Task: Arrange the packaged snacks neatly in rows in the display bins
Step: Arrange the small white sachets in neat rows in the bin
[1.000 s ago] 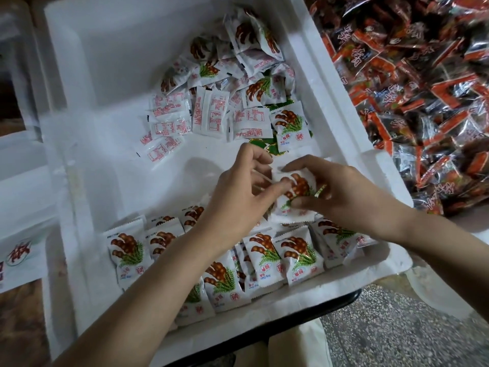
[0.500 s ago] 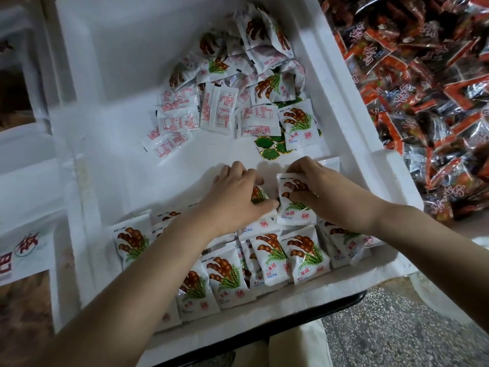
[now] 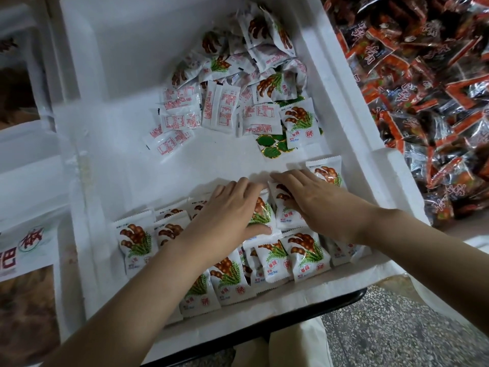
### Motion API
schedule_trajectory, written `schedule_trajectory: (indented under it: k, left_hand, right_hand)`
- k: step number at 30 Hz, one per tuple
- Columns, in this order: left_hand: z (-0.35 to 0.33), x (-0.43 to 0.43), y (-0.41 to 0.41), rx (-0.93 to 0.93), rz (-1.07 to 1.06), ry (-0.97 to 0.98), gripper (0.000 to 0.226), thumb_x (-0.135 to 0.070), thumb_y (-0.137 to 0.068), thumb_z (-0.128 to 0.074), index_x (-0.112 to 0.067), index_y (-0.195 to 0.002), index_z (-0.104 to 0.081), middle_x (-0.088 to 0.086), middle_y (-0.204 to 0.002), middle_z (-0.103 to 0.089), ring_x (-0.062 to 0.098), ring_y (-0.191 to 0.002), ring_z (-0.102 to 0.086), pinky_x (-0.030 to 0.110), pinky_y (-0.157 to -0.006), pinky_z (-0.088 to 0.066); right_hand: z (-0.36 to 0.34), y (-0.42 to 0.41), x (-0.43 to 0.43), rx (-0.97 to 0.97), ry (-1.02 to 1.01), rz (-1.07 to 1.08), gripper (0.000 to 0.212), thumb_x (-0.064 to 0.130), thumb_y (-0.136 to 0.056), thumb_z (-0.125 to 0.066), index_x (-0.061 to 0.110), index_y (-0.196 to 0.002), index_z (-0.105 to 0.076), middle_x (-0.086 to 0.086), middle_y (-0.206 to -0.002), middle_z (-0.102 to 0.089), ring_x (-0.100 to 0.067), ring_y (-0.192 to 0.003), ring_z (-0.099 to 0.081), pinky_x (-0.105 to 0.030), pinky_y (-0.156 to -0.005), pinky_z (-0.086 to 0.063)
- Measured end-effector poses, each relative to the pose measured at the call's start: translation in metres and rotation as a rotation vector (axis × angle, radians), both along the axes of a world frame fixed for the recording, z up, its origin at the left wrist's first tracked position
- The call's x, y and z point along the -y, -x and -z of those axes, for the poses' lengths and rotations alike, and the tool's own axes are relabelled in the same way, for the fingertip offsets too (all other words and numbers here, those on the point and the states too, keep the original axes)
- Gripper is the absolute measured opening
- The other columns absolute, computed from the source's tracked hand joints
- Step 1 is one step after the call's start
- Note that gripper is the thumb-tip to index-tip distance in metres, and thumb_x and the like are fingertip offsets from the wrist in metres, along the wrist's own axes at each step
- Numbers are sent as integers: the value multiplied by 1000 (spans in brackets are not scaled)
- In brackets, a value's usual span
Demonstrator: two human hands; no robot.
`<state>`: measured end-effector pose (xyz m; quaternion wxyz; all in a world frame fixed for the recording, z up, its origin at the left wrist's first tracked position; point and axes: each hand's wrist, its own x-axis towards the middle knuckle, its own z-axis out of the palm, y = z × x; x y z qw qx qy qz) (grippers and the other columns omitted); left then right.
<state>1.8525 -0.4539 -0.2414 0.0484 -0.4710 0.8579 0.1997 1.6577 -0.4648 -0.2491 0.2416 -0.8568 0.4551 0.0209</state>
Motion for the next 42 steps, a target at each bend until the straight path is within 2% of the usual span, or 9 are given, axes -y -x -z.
schedule_trajectory:
  k: [4,7,12,18,26,30,36,39,42]
  left_hand:
    - [0,3,-5,21,31,20,69,-60,-89,-40,-22,-144,-22,-5,-134,-33,13,-125,-29,25,-103,-18]
    - [-3,9,-8,15,22,24,67,-62,-89,-34,-23,-144,-23,-5,-135,-32,12,-124,-26,24,-104,-17]
    - [-8,40,-8,-44,-81,89,58,-47,-95,-42,-22,-145,-26,-3,-139,-32,13,-129,-26,26,-108,-16]
    - [11,105,-7,-122,-434,240,57,-30,-92,-57,-10,-140,-34,12,-143,-33,29,-134,-28,36,-109,-24]
    - [17,136,12,-38,-656,299,57,-28,-91,-59,-6,-135,-31,20,-137,-35,35,-126,-35,40,-102,-33]
    - [6,133,9,-168,-697,274,51,-11,-96,-49,-5,-141,-26,22,-135,-40,33,-122,-44,32,-90,-41]
    - [-2,107,-5,-574,-843,118,33,-12,-98,-46,-1,-128,-45,14,-119,-57,14,-92,-58,4,-57,-44]
    - [-10,86,0,-737,-880,10,37,-16,-99,-45,-4,-134,-43,5,-124,-54,2,-85,-54,2,-60,-43]
    - [-20,66,10,-813,-903,-128,42,-23,-102,-38,-12,-142,-34,-10,-129,-43,-6,-97,-47,0,-72,-38]
  right_hand:
    - [4,6,-1,-72,176,-47,59,14,-86,-64,2,-138,-39,-11,-129,-51,-26,-121,-47,-35,-104,-41]
    - [-7,7,7,58,101,39,57,28,-93,-54,9,-143,-33,-5,-138,-43,-21,-126,-40,-27,-101,-35]
    - [-23,-9,49,245,173,216,46,19,-94,-52,13,-138,-39,-3,-138,-44,-18,-120,-47,-13,-91,-30]
    - [3,-36,107,101,145,242,58,22,-89,-61,20,-141,-36,-3,-140,-41,-24,-128,-38,-34,-105,-32]
    - [14,-41,118,-124,365,164,53,32,-95,-48,16,-143,-30,-8,-134,-43,-30,-119,-45,-37,-95,-41]
    - [6,-36,116,-78,406,137,42,29,-101,-33,8,-137,-38,-13,-125,-52,-33,-113,-53,-40,-88,-45]
    - [8,-24,113,199,252,384,29,19,-102,-32,6,-125,-43,-14,-90,-64,-28,-72,-64,-45,-66,-54]
    - [2,-26,102,345,187,534,30,17,-103,-29,3,-125,-45,-11,-110,-62,-26,-89,-61,-35,-79,-50]
    - [-13,-30,79,514,82,649,30,16,-103,-28,6,-127,-44,-1,-103,-53,-18,-86,-54,-28,-74,-46]
